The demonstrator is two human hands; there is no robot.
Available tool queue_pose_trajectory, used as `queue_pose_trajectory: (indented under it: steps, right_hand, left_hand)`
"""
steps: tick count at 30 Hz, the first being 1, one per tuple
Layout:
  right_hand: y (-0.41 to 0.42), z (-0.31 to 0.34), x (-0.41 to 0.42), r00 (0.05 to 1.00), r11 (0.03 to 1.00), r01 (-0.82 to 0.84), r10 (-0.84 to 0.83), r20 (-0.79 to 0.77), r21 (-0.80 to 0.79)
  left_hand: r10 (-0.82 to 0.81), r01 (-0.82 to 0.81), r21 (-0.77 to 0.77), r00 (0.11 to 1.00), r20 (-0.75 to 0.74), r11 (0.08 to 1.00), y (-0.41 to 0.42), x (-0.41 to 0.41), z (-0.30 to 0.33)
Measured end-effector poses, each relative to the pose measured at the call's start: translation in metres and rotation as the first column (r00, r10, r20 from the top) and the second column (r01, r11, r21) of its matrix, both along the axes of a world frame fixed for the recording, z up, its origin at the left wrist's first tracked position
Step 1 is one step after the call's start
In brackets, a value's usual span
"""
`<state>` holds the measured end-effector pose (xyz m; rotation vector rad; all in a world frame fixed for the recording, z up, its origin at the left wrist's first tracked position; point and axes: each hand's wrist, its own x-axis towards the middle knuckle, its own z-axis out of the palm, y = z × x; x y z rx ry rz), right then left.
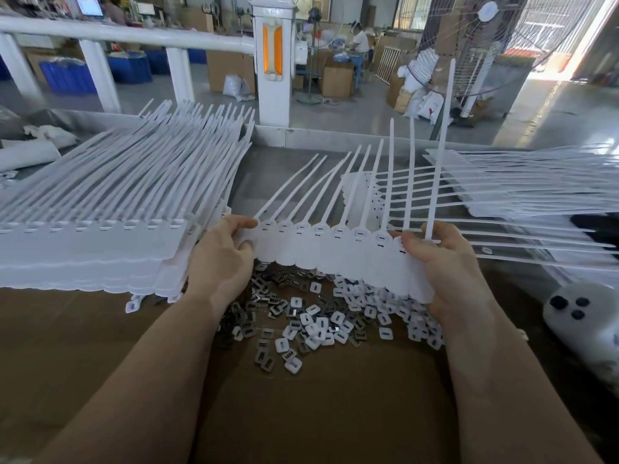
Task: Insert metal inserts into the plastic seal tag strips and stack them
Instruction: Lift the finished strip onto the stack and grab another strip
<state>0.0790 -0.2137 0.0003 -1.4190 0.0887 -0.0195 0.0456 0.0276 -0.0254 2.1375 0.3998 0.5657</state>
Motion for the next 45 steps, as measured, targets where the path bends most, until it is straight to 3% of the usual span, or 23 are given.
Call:
queue_pose_trajectory:
  steps: [14,28,36,42,45]
  right_hand:
    - [0.004,0.007,-0.007,0.986,0.996,0.08,-0.083,0.145,0.028]
    - [0.009,-0.004,0.011,0.929,0.913,0.337,-0.362,0.077,0.231]
    - [0.01,-0.011,0.018,0.862,0.85,0.505,-0.507,-0.024,0.152]
    - [0.015,-0.009,0.019,0.891,0.885,0.444,-0.42,-0.175,0.138]
    - [0.018,-0.001,0.016,0.928,0.892,0.353,-0.294,-0.23,0.282]
  left_hand:
    - [-0.035,0.039,0.085,0.999,-0.04,0.996,-0.002,-0.003,0.001]
    - [-0.062,0.072,0.133,0.995,-0.075,0.989,-0.003,-0.001,-0.002]
    - [-0.066,0.084,0.22,0.994,-0.087,0.972,-0.003,-0.001,-0.003]
    - [-0.068,0.093,0.285,0.993,-0.097,0.954,-0.004,-0.002,-0.003]
    - [-0.074,0.101,0.296,0.992,-0.102,0.95,-0.005,-0.003,-0.002]
